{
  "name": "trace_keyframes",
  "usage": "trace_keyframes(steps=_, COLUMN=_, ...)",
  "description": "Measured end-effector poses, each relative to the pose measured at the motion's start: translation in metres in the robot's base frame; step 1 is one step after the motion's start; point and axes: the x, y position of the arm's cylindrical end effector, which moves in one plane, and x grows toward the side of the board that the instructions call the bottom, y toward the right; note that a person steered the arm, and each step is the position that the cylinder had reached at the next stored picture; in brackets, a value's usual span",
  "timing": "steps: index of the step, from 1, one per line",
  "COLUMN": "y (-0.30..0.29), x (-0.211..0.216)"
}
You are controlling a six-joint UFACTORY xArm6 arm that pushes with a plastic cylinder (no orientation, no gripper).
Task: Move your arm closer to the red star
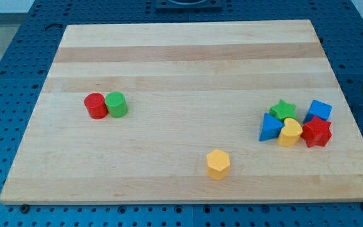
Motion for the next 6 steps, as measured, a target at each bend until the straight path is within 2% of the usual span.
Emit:
trace_keyframes(steps=3, y=-0.015, x=0.112)
trace_keyframes(steps=6, y=-0.166, x=0.096)
